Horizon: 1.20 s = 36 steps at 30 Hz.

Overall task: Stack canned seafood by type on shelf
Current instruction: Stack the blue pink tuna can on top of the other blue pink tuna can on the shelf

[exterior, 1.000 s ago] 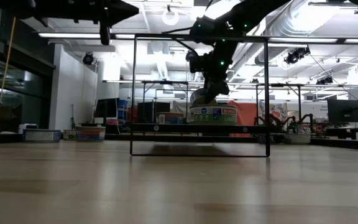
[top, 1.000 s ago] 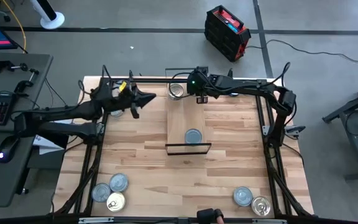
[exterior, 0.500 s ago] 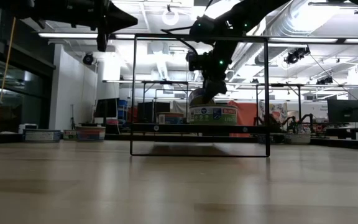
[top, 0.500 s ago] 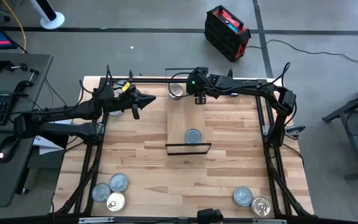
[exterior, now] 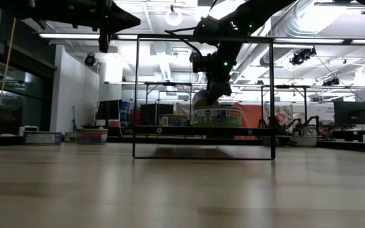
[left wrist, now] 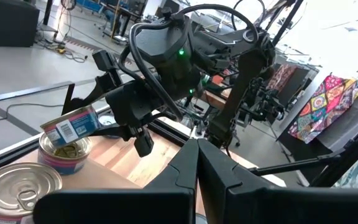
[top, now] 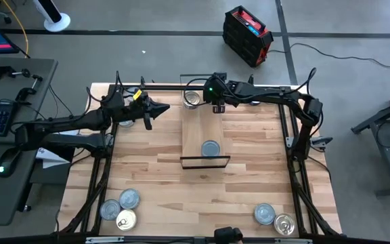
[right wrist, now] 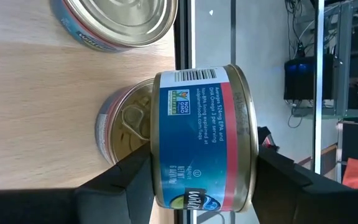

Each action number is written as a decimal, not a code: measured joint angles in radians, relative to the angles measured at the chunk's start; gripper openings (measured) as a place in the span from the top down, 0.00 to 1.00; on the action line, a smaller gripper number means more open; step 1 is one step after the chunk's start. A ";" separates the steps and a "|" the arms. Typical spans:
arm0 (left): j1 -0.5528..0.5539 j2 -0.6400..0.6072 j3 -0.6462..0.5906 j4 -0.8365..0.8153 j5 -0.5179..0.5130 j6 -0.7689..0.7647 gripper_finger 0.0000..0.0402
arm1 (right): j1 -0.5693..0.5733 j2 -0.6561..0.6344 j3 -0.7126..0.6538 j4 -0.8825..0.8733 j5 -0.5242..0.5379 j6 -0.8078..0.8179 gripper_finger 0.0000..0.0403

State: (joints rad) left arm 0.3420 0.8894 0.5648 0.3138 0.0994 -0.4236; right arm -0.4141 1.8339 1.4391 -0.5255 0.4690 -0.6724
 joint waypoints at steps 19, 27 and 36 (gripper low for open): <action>0.000 0.000 0.000 -0.031 0.000 0.001 1.00 | 0.003 -0.001 0.000 -0.004 -0.008 0.002 0.18; 0.000 0.000 0.000 -0.055 0.000 0.009 1.00 | 0.005 -0.001 0.000 -0.024 -0.045 0.050 0.14; 0.001 0.000 0.000 -0.130 -0.023 0.032 1.00 | -0.005 -0.001 0.000 -0.040 -0.072 0.063 0.14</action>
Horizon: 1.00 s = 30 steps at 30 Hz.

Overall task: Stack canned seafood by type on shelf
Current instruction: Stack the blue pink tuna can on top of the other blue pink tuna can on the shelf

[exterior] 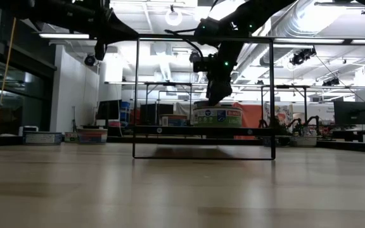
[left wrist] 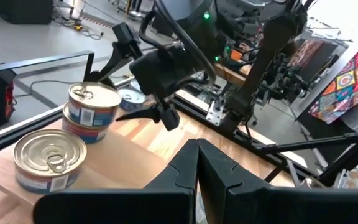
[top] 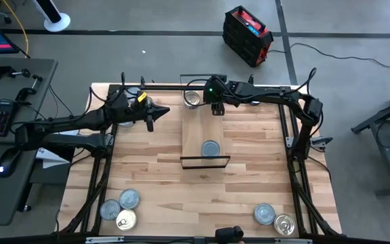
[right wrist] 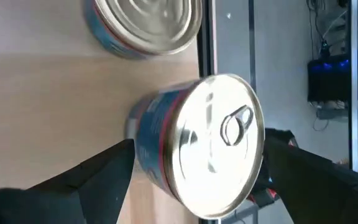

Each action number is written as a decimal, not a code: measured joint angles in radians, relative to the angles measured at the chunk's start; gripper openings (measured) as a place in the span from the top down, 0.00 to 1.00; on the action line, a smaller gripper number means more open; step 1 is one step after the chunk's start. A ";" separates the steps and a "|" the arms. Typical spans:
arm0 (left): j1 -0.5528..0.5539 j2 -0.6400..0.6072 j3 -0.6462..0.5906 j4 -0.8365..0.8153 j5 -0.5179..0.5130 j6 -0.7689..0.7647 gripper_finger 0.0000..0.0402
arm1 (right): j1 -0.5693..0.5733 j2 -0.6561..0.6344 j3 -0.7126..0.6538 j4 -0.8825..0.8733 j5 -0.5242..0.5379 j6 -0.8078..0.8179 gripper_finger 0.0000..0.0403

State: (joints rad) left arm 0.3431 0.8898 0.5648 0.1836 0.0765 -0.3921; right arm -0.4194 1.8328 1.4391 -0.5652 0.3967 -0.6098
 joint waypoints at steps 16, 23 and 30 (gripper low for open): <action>0.000 0.000 0.011 -0.012 -0.008 -0.006 1.00 | 0.037 -0.047 0.000 -0.044 0.011 0.028 0.14; -0.052 0.000 0.018 -0.115 0.001 -0.006 1.00 | 0.076 -0.131 0.000 -0.079 -0.042 0.233 0.14; -0.116 0.000 0.018 -0.241 0.000 -0.003 1.00 | 0.101 -0.201 0.000 -0.205 -0.097 0.412 0.14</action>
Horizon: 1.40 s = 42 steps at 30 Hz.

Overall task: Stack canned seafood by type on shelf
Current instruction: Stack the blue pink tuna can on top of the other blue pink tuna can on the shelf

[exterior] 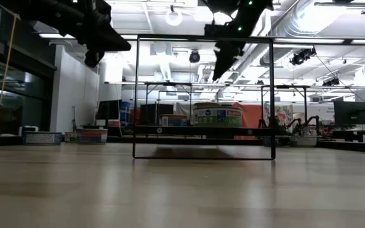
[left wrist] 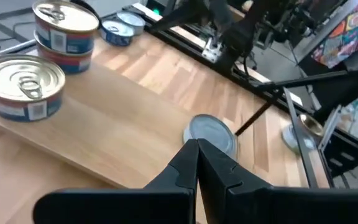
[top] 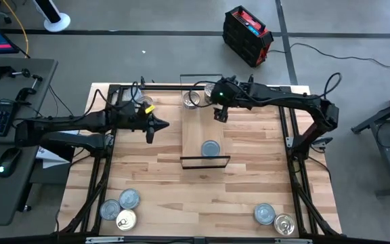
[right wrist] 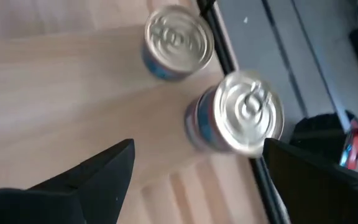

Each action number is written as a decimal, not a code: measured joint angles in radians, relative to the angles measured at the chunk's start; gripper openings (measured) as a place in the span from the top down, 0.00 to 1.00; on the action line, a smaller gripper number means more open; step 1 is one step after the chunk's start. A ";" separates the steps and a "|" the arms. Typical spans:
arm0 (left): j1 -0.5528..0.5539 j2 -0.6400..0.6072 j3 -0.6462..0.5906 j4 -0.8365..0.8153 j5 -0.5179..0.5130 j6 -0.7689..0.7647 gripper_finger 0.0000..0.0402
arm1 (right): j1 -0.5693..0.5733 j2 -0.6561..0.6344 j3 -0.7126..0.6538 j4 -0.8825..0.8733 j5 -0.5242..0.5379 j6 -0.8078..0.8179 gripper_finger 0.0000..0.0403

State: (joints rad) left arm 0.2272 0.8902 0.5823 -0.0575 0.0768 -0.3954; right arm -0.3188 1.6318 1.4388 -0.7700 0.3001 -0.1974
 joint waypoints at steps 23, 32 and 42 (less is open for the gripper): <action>0.332 0.299 0.202 -0.448 -0.260 -0.155 1.00 | 0.040 -0.089 -0.311 -0.213 -0.126 0.239 0.72; 0.449 0.491 0.188 -0.482 -0.384 -0.284 1.00 | 0.032 -0.335 -0.466 -0.151 -0.110 0.424 0.99; 0.454 0.574 0.188 -0.437 -0.554 -0.387 1.00 | 0.047 -0.583 -0.582 -0.112 -0.110 0.634 1.00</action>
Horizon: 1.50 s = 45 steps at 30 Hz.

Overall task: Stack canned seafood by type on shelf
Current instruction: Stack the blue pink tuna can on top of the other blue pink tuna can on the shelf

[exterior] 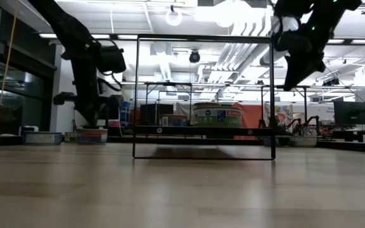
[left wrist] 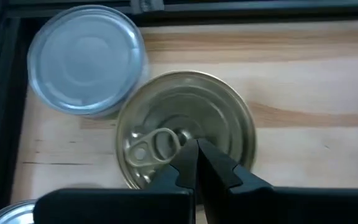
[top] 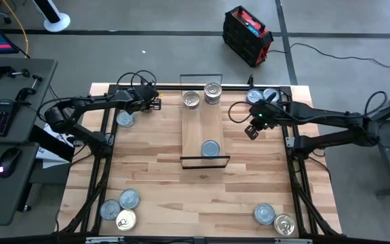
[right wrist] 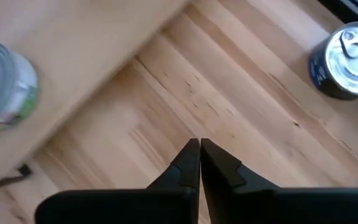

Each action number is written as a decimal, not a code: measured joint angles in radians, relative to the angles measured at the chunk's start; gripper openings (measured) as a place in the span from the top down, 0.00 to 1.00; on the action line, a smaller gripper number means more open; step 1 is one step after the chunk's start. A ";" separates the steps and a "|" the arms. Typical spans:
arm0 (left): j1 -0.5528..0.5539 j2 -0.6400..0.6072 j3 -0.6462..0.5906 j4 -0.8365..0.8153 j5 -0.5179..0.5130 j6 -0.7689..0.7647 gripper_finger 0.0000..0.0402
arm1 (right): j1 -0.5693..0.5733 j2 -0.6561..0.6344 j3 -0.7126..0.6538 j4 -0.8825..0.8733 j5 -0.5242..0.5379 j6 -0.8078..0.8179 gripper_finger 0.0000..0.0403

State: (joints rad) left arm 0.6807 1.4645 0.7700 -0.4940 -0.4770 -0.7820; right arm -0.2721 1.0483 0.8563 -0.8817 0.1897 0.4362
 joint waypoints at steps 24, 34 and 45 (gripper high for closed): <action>-0.528 0.053 0.007 -0.364 0.097 -0.163 1.00 | 0.255 -0.083 -0.004 0.175 -0.034 0.017 1.00; -0.982 0.056 0.016 -0.334 0.115 -0.372 1.00 | 0.566 0.025 -0.004 0.256 0.098 0.403 1.00; -1.389 0.063 0.053 -0.063 0.186 -0.482 1.00 | 0.755 0.214 0.091 0.354 0.181 0.691 1.00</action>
State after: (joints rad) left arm -0.7083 1.5276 0.8232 -0.5572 -0.2906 -1.2640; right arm 0.4826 1.2623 0.9469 -0.5281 0.3706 1.1276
